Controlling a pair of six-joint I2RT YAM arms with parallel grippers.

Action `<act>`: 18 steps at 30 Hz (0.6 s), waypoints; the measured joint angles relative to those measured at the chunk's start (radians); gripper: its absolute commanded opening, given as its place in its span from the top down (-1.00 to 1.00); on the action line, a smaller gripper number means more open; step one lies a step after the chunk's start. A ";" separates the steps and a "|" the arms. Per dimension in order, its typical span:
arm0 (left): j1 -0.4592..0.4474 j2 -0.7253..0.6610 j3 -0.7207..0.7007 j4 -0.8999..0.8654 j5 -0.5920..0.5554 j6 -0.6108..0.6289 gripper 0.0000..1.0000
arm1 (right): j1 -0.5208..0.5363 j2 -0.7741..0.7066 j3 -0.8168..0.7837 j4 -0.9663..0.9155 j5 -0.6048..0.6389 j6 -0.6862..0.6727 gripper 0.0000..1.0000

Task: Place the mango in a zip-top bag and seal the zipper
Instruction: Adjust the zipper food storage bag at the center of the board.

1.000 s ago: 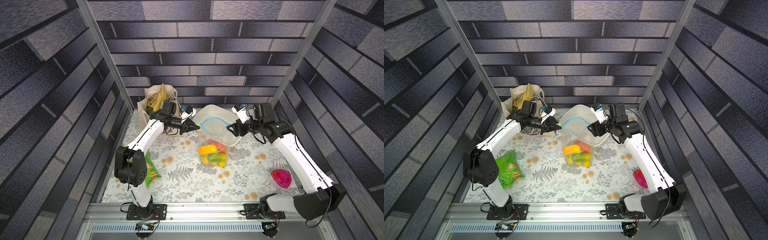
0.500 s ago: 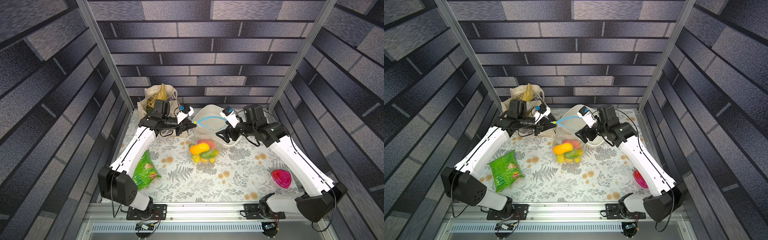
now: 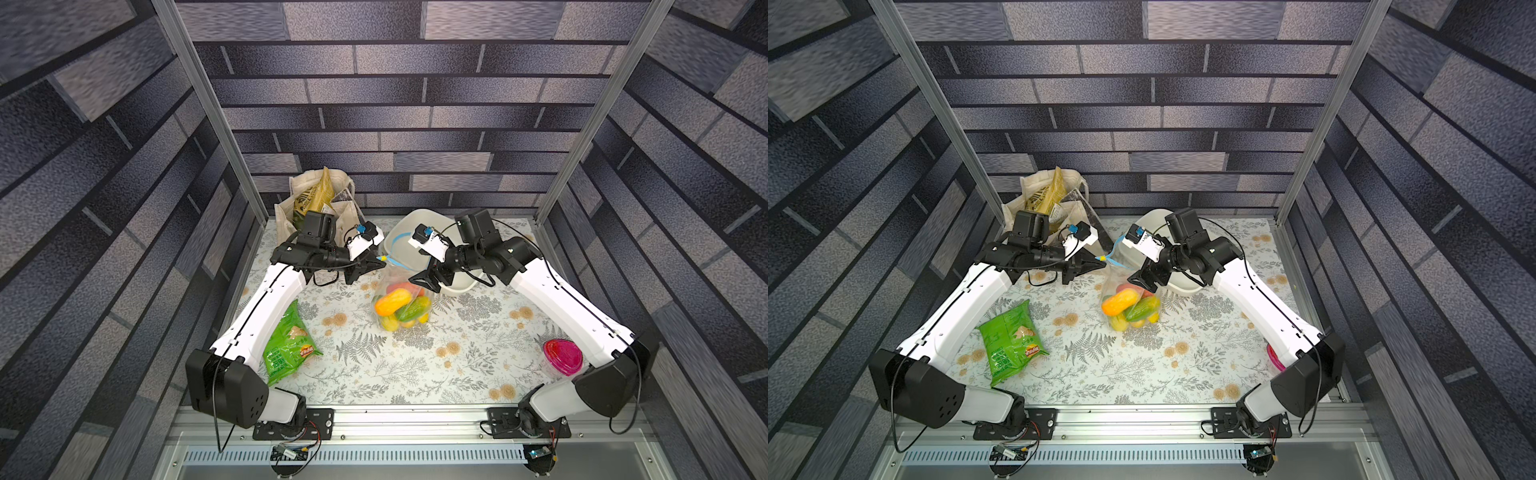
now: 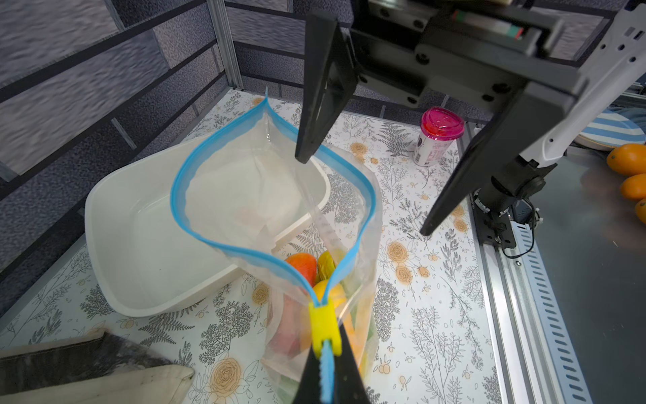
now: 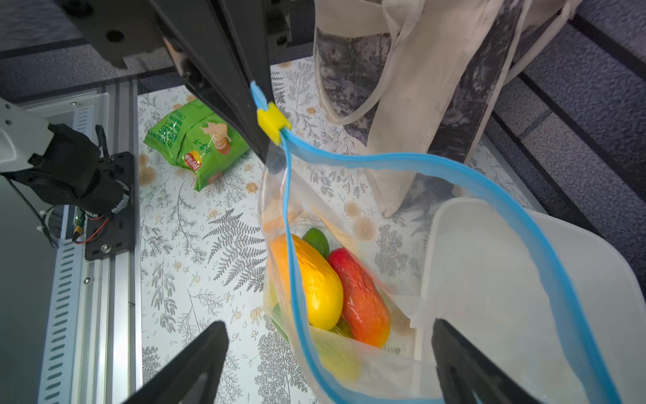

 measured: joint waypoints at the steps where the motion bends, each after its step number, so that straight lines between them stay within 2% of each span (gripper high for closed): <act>1: 0.009 -0.003 -0.001 -0.011 0.007 0.010 1.00 | 0.000 0.024 0.025 -0.027 -0.004 -0.019 -0.94; 6: 0.080 -0.017 -0.026 -0.040 0.058 0.052 1.00 | 0.000 0.164 0.206 -0.142 -0.004 -0.118 -0.92; 11: 0.141 -0.042 -0.043 -0.062 0.098 0.080 1.00 | -0.017 0.299 0.384 -0.249 0.075 -0.158 -0.85; 16: 0.160 -0.075 -0.076 -0.061 0.109 0.088 1.00 | -0.086 0.319 0.366 -0.273 0.130 -0.148 -0.80; 18: 0.160 -0.075 -0.077 -0.061 0.116 0.088 1.00 | -0.104 0.296 0.327 -0.259 0.149 -0.133 -0.63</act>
